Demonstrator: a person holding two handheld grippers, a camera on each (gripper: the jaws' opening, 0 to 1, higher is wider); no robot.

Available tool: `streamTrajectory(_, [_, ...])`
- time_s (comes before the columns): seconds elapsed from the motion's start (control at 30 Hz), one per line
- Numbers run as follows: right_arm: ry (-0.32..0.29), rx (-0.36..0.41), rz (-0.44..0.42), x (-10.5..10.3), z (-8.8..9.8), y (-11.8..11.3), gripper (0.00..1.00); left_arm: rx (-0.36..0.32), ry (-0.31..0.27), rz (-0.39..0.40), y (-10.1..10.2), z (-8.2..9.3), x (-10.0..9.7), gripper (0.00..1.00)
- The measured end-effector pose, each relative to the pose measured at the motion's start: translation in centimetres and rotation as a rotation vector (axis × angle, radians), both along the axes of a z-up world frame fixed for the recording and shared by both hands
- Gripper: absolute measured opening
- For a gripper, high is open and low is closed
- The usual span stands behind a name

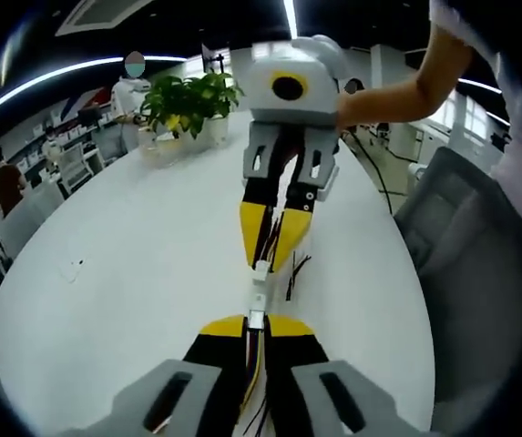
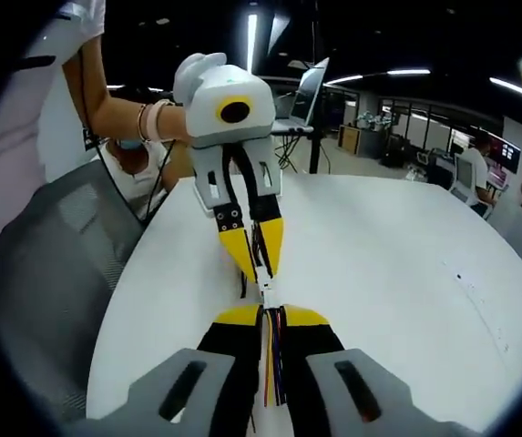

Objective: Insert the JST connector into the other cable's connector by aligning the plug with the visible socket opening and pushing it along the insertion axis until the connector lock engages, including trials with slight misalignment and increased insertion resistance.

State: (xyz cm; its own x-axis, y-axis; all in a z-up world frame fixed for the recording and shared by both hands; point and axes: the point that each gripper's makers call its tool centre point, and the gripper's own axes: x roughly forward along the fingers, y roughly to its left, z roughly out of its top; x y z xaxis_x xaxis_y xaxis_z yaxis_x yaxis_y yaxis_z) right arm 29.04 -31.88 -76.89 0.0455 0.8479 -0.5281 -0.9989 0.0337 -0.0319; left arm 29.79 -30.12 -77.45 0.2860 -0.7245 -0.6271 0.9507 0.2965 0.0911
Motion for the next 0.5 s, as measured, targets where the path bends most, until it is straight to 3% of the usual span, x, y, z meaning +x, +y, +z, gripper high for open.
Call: streamTrajectory(0.5, [0.018,-0.024,-0.007,-0.19,-0.38,-0.08,0.04,-0.004,-0.016,-0.019,-0.68,0.52,-0.07,0.00])
